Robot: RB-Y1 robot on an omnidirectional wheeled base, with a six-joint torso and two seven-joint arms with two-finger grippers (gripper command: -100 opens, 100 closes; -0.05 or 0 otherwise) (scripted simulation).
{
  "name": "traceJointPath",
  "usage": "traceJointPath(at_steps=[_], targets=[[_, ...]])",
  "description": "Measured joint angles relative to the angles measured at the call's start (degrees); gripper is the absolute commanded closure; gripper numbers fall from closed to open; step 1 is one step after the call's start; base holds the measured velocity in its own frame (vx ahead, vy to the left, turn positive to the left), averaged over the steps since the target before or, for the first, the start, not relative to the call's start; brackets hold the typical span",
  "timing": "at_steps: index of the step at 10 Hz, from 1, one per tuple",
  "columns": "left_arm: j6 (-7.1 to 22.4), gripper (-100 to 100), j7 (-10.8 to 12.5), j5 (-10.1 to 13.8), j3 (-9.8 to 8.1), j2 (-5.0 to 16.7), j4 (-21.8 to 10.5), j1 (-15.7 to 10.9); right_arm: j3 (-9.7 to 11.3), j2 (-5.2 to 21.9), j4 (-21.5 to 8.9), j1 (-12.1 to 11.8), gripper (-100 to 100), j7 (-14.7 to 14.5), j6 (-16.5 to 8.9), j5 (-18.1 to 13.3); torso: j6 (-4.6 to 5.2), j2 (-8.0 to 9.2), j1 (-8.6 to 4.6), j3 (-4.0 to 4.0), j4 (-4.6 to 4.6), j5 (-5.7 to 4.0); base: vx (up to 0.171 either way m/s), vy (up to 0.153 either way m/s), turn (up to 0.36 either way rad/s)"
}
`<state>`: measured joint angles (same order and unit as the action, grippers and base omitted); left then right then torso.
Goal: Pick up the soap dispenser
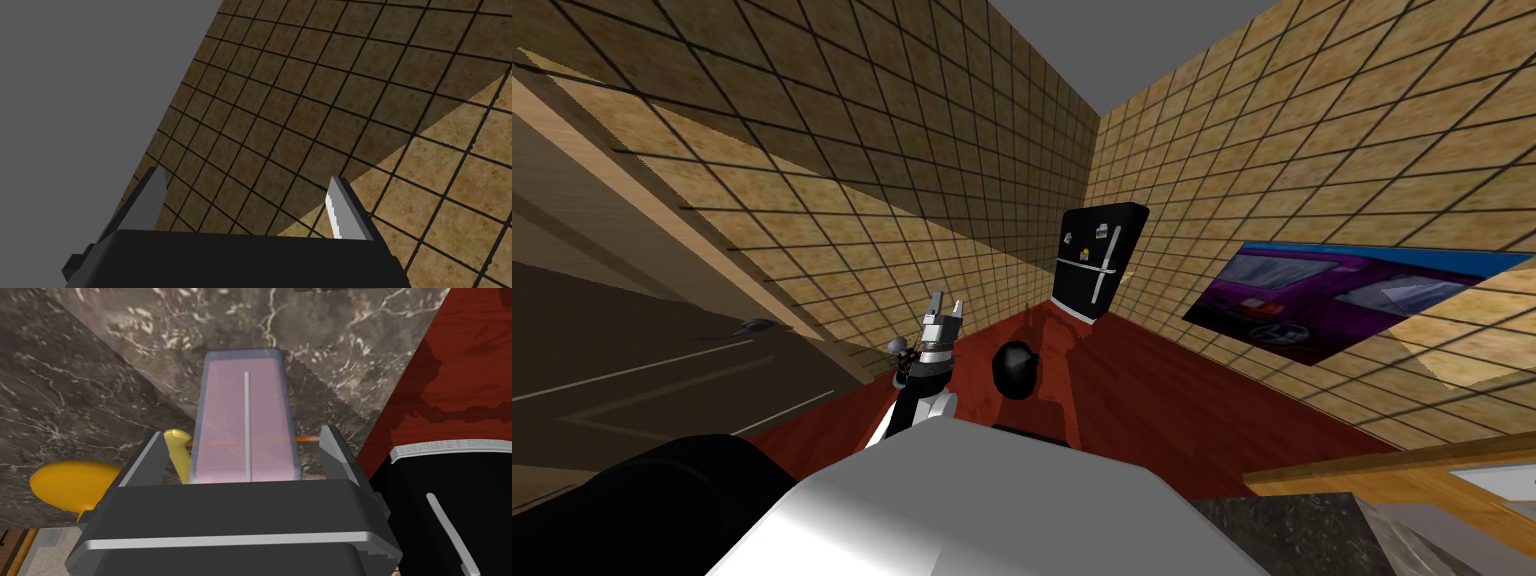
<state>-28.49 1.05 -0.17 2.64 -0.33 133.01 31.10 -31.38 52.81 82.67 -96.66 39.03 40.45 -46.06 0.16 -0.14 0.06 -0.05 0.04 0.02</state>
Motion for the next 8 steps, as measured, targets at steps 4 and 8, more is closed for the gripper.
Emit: traceJointPath(at_steps=[4,8], targets=[[0.0,0,0.0,0.0,0.0,0.0,0.0,0.0,0.0,0.0,0.0,0.0,100,0.0,0.0,0.0,0.01,-0.07,-0.11,-0.04,-0.02,-0.03,0.0,0.0,0.0],[0.0,0,0.0,0.0,-0.01,0.0,0.0,0.0,0.6,-0.5,1.2,-1.6,100,-2.6,-0.2,1.9,0.04,-0.34,-0.42,-0.2,-0.09,-0.09,0.075,-0.073,-0.116]])
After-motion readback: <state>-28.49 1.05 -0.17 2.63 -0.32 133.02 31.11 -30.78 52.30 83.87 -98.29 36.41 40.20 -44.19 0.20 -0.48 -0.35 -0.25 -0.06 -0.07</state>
